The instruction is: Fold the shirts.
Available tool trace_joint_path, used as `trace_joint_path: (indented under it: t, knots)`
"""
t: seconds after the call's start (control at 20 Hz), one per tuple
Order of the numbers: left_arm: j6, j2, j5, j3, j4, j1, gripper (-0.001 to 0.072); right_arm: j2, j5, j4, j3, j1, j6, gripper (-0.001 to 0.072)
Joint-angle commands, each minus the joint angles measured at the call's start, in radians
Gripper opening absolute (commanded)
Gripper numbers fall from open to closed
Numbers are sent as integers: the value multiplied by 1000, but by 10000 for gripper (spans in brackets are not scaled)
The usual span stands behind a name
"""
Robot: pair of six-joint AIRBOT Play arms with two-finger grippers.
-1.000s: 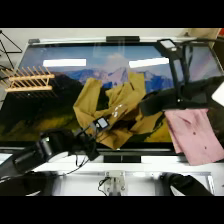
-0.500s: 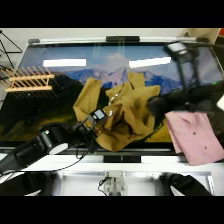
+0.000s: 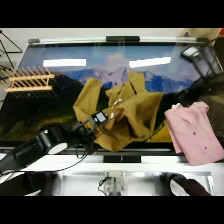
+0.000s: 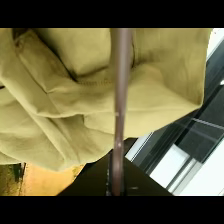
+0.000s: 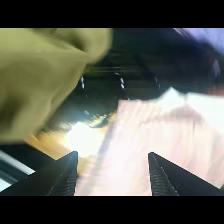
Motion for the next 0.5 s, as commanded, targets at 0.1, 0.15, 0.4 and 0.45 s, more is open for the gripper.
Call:
trace_joint_path:
  t: [0.1, 0.15, 0.4, 0.45]
  knots:
    - [65, 1, -16, 1, -5, 0, 33, -99, 10, 121, 1, 24, -701, 557]
    - [66, 1, -16, 1, -5, 0, 33, -114, 11, 128, 1, 36, -702, 557]
    - [95, 1, -16, 1, -6, 2, 33, -193, 11, 147, 1, 91, -738, 556]
    - [95, 1, -14, 1, -6, 2, 33, -208, 12, 155, 1, 93, -738, 556]
